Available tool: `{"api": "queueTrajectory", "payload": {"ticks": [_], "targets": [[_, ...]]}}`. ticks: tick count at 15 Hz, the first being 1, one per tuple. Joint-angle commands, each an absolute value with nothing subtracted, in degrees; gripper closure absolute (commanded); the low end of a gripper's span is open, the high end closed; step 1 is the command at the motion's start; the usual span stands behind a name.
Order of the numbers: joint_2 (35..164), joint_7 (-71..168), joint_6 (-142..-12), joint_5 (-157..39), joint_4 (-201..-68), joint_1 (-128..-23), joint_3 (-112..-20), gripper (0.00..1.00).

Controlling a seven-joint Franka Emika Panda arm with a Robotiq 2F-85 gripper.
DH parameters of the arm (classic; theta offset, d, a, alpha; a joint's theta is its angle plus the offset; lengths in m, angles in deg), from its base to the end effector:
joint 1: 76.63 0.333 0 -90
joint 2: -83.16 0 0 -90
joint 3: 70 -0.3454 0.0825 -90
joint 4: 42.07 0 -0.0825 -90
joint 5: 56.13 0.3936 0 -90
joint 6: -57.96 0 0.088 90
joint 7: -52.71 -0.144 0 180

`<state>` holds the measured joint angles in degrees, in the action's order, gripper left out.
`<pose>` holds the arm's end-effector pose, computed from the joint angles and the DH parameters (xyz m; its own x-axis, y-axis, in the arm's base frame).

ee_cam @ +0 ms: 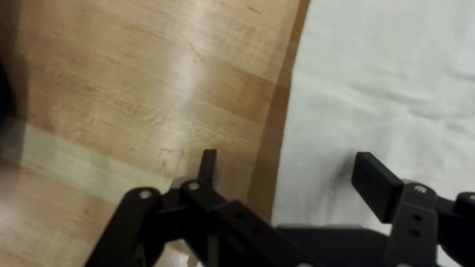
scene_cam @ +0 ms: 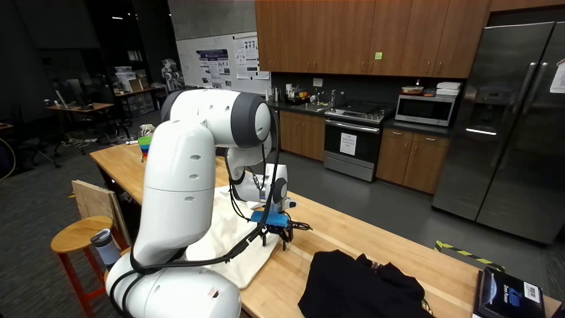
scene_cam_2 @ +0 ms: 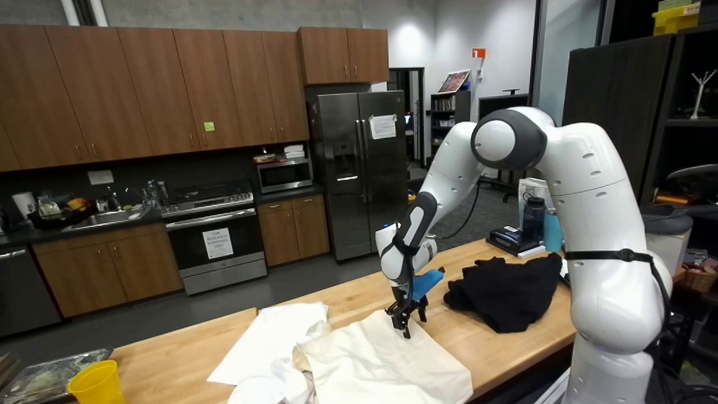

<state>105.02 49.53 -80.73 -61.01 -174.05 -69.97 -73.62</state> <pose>0.4923 0.0890 0.1443 0.9485 0.1824 -0.2591 0.1963 -0.9801 0.0285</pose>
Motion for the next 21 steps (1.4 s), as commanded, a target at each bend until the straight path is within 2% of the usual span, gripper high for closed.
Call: {"api": "queueTrajectory", "payload": {"ticks": [1,5,8,9,15,21], "targets": [[108.1,53.9,-74.3,-56.6,-169.1,-71.7,-75.5,0.38],[107.7,54.5,-71.1,-56.8,-166.7,-71.7,-74.9,0.72],[105.0,55.3,-73.9,-58.1,-167.4,-71.8,-74.4,0.94],[103.4,55.8,-75.1,-58.8,-167.9,-71.9,-74.2,0.98],[89.6,54.9,-83.7,-65.5,-171.5,-74.0,-69.9,1.00],[75.5,53.4,-90.0,-67.4,-174.8,-80.9,-64.4,1.00]]}}
